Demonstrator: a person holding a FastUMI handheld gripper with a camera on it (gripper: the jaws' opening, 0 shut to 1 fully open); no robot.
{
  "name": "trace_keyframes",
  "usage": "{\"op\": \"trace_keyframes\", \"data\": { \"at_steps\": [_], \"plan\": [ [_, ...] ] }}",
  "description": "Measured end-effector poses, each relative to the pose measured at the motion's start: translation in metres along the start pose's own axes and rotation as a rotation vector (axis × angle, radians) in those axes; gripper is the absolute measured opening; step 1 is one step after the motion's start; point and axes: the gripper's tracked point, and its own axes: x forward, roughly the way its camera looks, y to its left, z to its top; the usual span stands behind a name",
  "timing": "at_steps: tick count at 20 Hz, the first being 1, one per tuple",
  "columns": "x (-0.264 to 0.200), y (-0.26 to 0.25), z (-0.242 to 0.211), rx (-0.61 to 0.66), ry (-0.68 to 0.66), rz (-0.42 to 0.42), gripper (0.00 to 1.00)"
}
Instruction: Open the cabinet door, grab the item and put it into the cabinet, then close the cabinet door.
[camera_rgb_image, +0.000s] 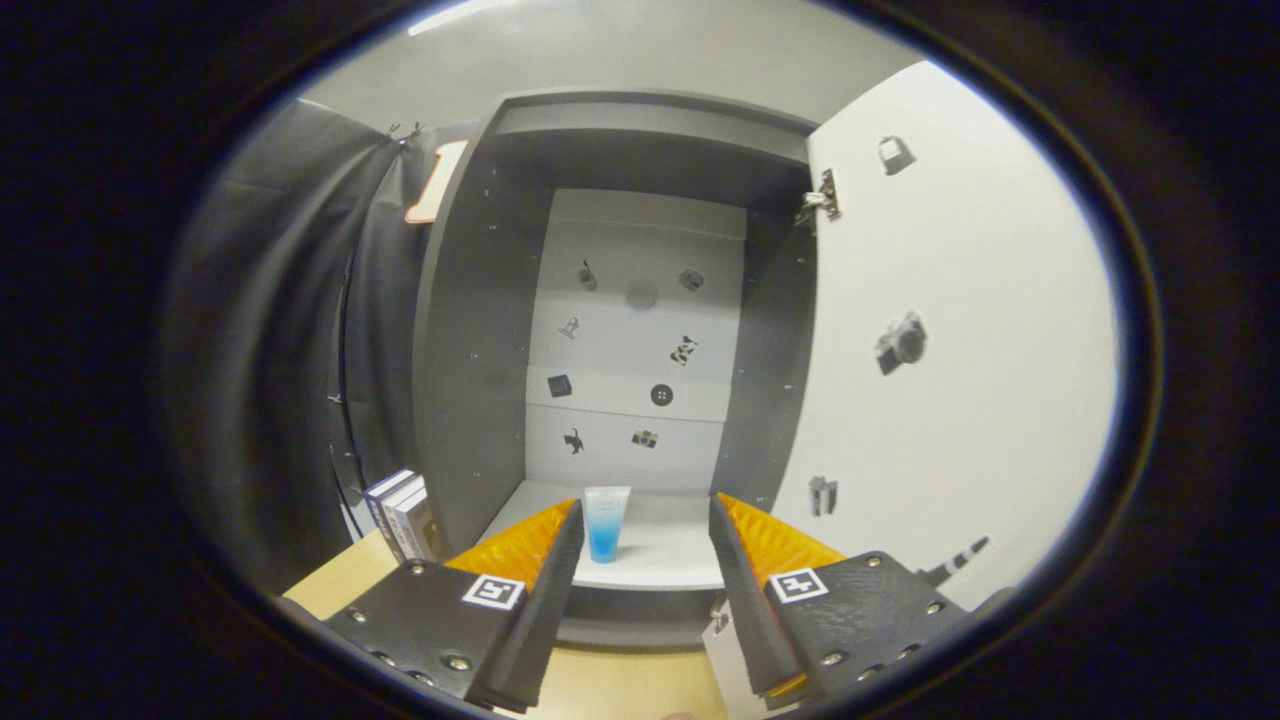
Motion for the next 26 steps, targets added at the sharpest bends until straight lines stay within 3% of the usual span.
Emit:
{"op": "trace_keyframes", "data": {
  "at_steps": [5, 18, 23, 26],
  "plan": [
    [-0.061, -0.036, 0.006, 0.033, -0.006, -0.078, 0.74],
    [-0.201, -0.157, 0.0, 0.087, 0.009, -0.405, 0.74],
    [-0.226, -0.209, -0.014, 0.09, 0.024, -0.546, 0.74],
    [-0.226, -0.225, -0.016, 0.068, 0.03, -0.561, 0.74]
  ]
}}
